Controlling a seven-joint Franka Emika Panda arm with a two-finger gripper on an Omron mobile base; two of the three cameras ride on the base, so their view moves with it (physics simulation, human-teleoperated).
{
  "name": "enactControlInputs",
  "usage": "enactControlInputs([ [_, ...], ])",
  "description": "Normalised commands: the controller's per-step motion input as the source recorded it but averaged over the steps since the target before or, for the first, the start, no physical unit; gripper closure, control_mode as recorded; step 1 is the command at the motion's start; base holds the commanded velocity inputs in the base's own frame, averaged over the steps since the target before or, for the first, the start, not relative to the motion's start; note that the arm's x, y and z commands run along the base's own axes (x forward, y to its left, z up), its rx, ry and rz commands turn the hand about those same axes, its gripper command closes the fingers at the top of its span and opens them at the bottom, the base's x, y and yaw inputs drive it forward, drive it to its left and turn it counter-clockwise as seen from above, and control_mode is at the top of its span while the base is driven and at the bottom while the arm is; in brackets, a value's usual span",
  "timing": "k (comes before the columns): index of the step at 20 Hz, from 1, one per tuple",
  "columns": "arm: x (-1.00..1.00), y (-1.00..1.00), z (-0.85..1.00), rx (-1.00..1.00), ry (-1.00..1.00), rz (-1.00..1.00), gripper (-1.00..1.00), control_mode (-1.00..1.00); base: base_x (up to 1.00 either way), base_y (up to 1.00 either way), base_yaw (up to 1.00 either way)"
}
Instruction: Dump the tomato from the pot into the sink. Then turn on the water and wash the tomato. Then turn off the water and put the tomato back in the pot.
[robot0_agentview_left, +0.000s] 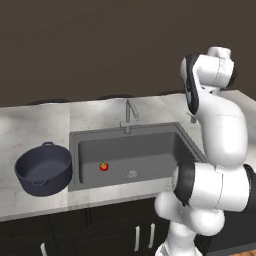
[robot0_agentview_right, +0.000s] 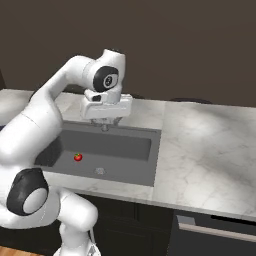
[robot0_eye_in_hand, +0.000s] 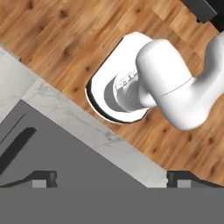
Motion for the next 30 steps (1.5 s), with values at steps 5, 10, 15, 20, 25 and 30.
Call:
enactControlInputs([
  [5, -0.61, 0.96, 0.00, 0.01, -0.10, -0.21, -1.00, -1.00, 0.00, 0.00, 0.00],
  [10, -0.08, 0.90, 0.00, 0.00, -0.18, -0.33, -1.00, -1.00, 0.00, 0.00, 0.00],
  [15, 0.08, 0.81, -0.04, 0.00, -0.08, -0.42, -1.00, -1.00, 0.00, 0.00, 0.00],
  [20, 0.28, 0.90, -0.13, 0.00, 0.00, -0.51, -1.00, -1.00, 0.00, 0.00, 0.00],
  [25, 0.33, 0.85, -0.13, 0.00, 0.00, -0.61, -1.00, -1.00, 0.00, 0.00, 0.00],
  [30, 0.27, 0.82, -0.08, 0.00, 0.00, -0.62, -1.00, -1.00, 0.00, 0.00, 0.00],
])
